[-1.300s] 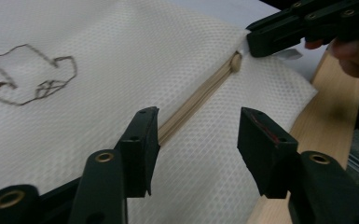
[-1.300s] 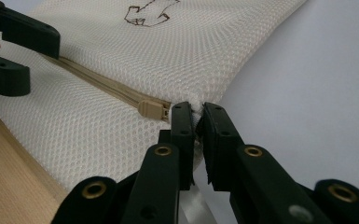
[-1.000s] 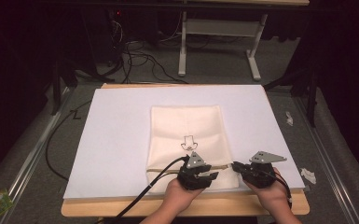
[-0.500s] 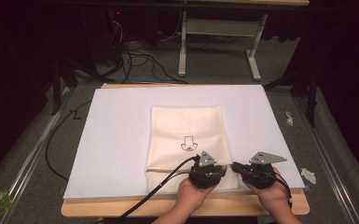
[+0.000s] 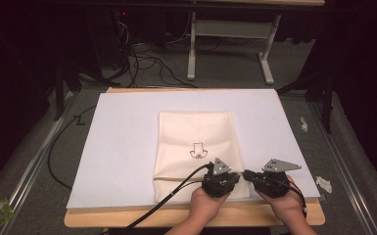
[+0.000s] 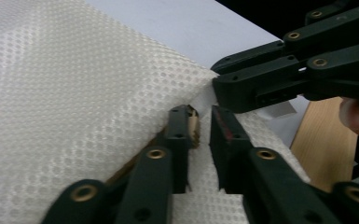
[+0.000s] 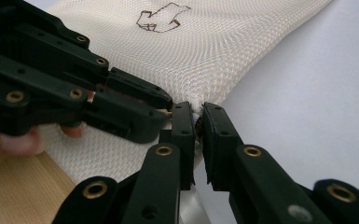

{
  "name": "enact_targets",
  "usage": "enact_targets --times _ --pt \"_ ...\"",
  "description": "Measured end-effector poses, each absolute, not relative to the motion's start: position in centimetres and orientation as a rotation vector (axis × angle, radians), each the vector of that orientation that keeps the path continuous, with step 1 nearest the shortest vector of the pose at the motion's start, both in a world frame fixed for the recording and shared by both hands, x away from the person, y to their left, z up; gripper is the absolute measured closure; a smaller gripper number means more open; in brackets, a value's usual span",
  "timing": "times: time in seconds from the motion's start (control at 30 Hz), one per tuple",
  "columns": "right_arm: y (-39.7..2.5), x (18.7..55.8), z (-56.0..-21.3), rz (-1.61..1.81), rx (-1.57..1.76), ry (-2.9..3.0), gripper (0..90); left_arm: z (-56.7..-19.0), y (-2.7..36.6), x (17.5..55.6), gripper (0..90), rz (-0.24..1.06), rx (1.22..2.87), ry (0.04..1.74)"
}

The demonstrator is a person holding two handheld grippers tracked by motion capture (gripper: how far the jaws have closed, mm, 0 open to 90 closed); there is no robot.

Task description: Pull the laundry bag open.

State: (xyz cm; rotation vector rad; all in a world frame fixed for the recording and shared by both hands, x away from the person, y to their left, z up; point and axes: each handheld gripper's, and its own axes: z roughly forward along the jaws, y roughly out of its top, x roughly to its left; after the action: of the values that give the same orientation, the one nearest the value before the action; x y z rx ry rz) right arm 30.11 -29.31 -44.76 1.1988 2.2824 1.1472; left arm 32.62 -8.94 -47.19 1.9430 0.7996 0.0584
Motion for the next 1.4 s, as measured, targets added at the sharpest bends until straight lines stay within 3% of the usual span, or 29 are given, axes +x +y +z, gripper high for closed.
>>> enact_targets --times 0.13,0.23,0.33,0.77,1.4 --pt "-29.2 30.1 -44.8 1.146 1.202 2.284 84.9 -47.5 -9.2 32.3 73.2 0.079 1.949 0.807" --pt "-29.2 30.1 -44.8 1.146 1.197 2.283 84.9 -47.6 -9.0 32.3 82.8 0.103 1.957 0.806" --pt "-29.2 30.0 -44.7 1.153 1.188 2.279 84.9 -47.5 -8.8 32.3 86.6 0.101 1.950 0.794" --pt "-29.2 30.0 -44.6 1.138 1.198 2.260 85.4 -47.6 -7.1 32.7 87.1 0.088 1.970 0.808" --pt "-30.3 30.1 -44.4 1.126 1.232 2.207 85.3 -46.8 3.0 32.9 87.1 0.162 2.088 0.840"
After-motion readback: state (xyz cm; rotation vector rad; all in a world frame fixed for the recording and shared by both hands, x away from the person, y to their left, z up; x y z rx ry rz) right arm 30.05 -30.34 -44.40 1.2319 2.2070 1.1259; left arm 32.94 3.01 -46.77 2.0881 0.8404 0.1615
